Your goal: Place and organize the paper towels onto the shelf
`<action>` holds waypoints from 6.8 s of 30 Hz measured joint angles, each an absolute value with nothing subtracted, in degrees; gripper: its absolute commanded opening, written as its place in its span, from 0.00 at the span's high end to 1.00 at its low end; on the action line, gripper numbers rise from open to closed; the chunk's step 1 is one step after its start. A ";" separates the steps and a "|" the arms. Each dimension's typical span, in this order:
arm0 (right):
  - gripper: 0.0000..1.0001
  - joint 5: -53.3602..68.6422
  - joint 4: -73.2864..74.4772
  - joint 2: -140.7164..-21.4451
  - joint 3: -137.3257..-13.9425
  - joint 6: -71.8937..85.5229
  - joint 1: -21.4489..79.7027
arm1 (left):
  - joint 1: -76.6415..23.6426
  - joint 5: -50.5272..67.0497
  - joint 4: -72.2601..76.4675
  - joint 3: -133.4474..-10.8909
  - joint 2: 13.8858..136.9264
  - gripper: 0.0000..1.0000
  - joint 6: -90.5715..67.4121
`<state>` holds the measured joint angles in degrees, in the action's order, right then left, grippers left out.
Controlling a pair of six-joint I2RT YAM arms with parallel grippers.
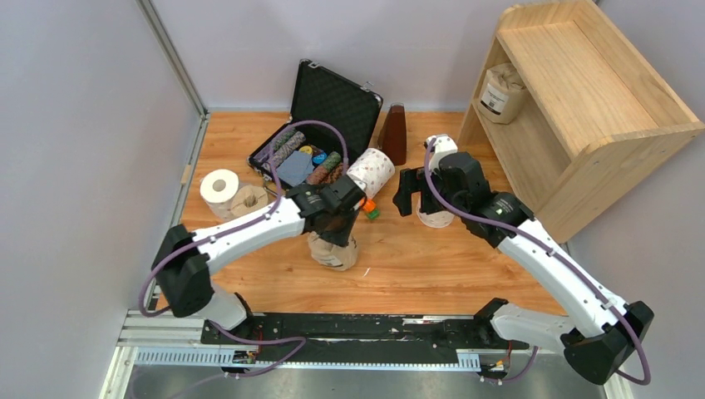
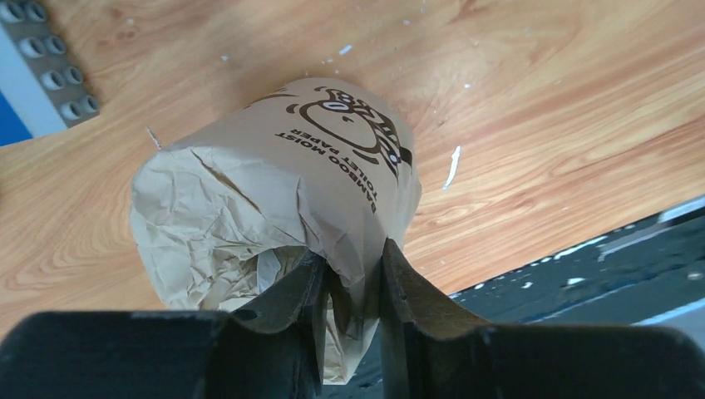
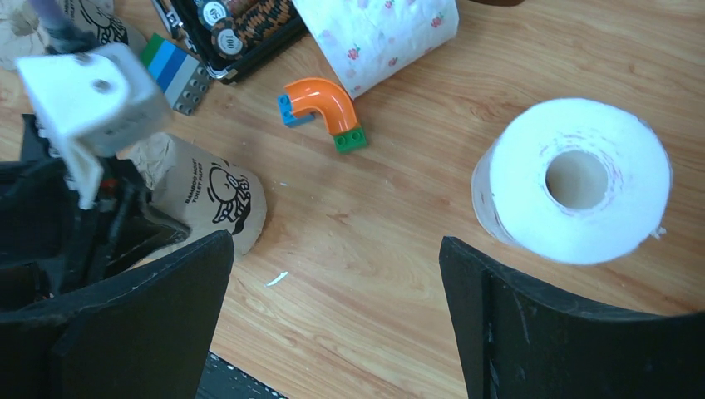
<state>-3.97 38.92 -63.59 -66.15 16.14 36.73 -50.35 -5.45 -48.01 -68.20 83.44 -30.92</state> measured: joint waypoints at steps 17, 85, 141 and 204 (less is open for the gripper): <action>0.02 -3.86 39.05 -53.23 -60.69 15.11 36.73 | -58.81 -11.68 -55.55 -78.32 92.75 0.03 -26.68; 0.33 6.24 26.72 -80.49 -65.63 8.45 56.25 | -29.21 -34.44 -50.74 -49.25 15.86 0.00 -26.20; 0.44 -2.63 38.37 -100.66 -82.41 -9.63 67.79 | -29.21 -44.31 -54.06 -49.25 7.68 0.00 -30.96; 0.79 -21.82 58.02 -88.36 -110.17 -1.37 10.48 | -29.21 -46.48 -55.16 -49.25 7.97 0.00 -32.32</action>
